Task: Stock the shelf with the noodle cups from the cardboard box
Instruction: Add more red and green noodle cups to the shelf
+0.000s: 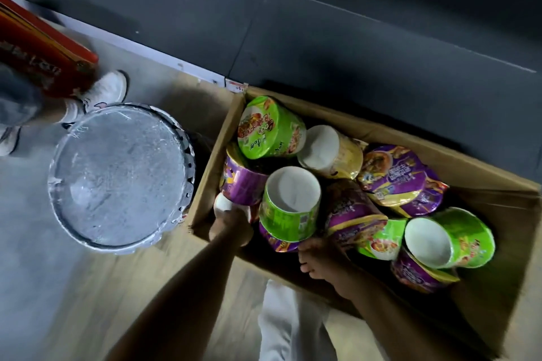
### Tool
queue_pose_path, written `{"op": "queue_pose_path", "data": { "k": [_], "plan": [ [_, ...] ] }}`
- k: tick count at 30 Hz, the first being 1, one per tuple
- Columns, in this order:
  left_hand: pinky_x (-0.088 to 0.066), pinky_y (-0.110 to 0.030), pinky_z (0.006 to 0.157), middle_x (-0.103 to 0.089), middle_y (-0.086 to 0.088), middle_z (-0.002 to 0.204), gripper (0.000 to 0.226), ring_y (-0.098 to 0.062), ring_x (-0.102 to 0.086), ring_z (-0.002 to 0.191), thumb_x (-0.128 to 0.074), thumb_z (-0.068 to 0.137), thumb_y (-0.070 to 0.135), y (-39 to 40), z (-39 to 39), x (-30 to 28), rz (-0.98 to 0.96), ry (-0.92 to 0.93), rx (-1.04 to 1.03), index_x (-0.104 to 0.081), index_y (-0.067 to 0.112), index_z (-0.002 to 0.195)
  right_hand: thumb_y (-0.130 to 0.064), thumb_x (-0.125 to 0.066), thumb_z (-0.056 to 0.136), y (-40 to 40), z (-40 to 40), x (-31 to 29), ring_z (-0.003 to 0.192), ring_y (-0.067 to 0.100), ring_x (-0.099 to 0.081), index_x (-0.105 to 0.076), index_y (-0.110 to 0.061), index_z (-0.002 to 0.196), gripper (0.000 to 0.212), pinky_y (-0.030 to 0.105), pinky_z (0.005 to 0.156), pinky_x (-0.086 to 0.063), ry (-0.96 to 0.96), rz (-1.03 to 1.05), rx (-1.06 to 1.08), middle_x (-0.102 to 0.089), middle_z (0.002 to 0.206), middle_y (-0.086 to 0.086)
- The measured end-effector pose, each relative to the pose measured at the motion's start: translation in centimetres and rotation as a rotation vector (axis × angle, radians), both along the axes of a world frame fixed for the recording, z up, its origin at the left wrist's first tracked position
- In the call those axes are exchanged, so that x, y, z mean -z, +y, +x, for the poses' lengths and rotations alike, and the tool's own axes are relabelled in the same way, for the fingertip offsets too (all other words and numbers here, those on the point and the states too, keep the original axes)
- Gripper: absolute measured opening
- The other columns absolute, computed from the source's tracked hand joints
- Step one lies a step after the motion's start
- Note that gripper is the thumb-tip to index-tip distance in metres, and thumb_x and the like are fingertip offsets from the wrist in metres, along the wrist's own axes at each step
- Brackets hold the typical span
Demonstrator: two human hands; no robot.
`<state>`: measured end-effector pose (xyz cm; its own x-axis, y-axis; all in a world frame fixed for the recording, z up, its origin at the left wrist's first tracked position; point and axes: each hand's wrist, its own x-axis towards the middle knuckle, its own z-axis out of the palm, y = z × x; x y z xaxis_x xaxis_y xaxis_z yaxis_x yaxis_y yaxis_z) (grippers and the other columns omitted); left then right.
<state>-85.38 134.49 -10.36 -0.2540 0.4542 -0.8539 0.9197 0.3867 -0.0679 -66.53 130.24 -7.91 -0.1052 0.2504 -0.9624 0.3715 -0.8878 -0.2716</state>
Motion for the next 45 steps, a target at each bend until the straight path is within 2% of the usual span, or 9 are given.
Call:
{"op": "queue_pose_path", "data": {
  "k": [3,9,13,18,21,28,32,36,45],
  "plan": [
    [-0.048,-0.035,0.092,-0.052,-0.014,0.134,0.035,-0.028,-0.056,0.119,-0.04,0.099,0.02,-0.8,0.8,2.0,0.076,0.077,0.029,-0.048,0.008,0.131,-0.003,-0.047,0.085,-0.4,-0.1,1.5,0.049,0.013,-0.045,-0.05,-0.017,0.071,0.019,0.022,0.049,-0.026,-0.007,-0.015,0.014,-0.046,0.07,0.01],
    [-0.05,-0.034,0.081,-0.066,-0.009,0.114,0.031,-0.027,-0.063,0.107,-0.035,0.099,0.016,-1.0,0.8,3.8,0.159,0.103,0.187,-0.063,0.011,0.113,-0.01,-0.053,0.09,-0.9,0.6,3.4,0.056,0.012,-0.054,-0.056,-0.017,0.077,0.015,0.02,0.052,-0.036,-0.031,-0.013,0.047,-0.056,0.068,0.003],
    [-0.048,-0.035,0.082,-0.063,-0.007,0.115,0.025,-0.028,-0.06,0.108,-0.048,0.094,0.027,-0.7,-0.6,3.7,0.153,0.053,0.256,-0.062,0.018,0.114,-0.015,-0.058,0.089,-0.8,0.8,2.4,0.059,0.011,-0.055,-0.058,-0.017,0.078,0.012,0.02,0.055,-0.039,-0.024,-0.025,0.057,-0.058,0.069,0.0],
    [-0.047,-0.03,0.076,-0.063,-0.006,0.114,0.048,-0.028,-0.061,0.104,-0.047,0.085,0.06,0.1,-3.2,2.8,0.067,-0.025,0.289,-0.06,0.027,0.117,-0.02,-0.055,0.093,-0.4,1.8,-0.3,0.062,0.01,-0.052,-0.055,-0.016,0.077,0.016,0.02,0.057,-0.038,0.012,-0.067,0.068,-0.053,0.078,0.006],
    [-0.048,-0.03,0.075,-0.063,-0.005,0.114,0.045,-0.026,-0.06,0.105,-0.045,0.088,0.059,0.4,-3.3,1.6,0.048,-0.034,0.306,-0.06,0.027,0.116,-0.022,-0.054,0.094,-0.1,2.9,-1.8,0.064,0.011,-0.053,-0.055,-0.016,0.081,0.015,0.021,0.059,-0.038,0.0,-0.061,0.091,-0.054,0.082,0.006],
    [-0.048,-0.032,0.082,-0.061,-0.009,0.122,0.042,-0.029,-0.058,0.111,-0.041,0.092,0.056,0.3,-2.8,0.4,0.049,-0.062,0.28,-0.061,0.029,0.117,-0.017,-0.049,0.097,1.1,4.6,-3.5,0.07,0.014,-0.055,-0.053,-0.019,0.08,0.017,0.026,0.067,-0.043,-0.031,-0.027,0.122,-0.057,0.08,0.002],
    [-0.049,-0.033,0.078,-0.067,-0.01,0.11,0.04,-0.03,-0.061,0.103,-0.042,0.092,0.054,0.4,-2.9,-0.8,0.086,-0.067,0.333,-0.066,0.023,0.102,-0.016,-0.05,0.096,0.8,5.5,-4.2,0.07,0.014,-0.055,-0.058,-0.009,0.099,0.012,0.026,0.067,-0.043,-0.059,-0.03,0.158,-0.058,0.081,0.003],
    [-0.051,-0.034,0.077,-0.068,-0.012,0.104,0.037,-0.033,-0.062,0.1,-0.047,0.092,0.049,-0.2,-2.3,-3.1,0.114,-0.071,0.264,-0.066,0.017,0.09,-0.015,-0.049,0.095,0.6,5.4,-6.0,0.067,0.013,-0.055,-0.056,-0.018,0.081,0.016,0.024,0.063,-0.041,-0.031,-0.027,0.128,-0.058,0.079,0.003],
    [-0.048,-0.029,0.077,-0.064,-0.007,0.117,0.034,-0.03,-0.06,0.108,-0.043,0.094,0.047,-2.7,1.2,-9.2,0.187,0.058,0.151,-0.066,0.026,0.107,-0.016,-0.052,0.095,1.9,3.1,-10.2,0.062,0.009,-0.055,-0.056,-0.019,0.102,0.008,0.02,0.056,-0.041,0.043,0.042,0.104,-0.06,0.08,0.003]
  ]
}}
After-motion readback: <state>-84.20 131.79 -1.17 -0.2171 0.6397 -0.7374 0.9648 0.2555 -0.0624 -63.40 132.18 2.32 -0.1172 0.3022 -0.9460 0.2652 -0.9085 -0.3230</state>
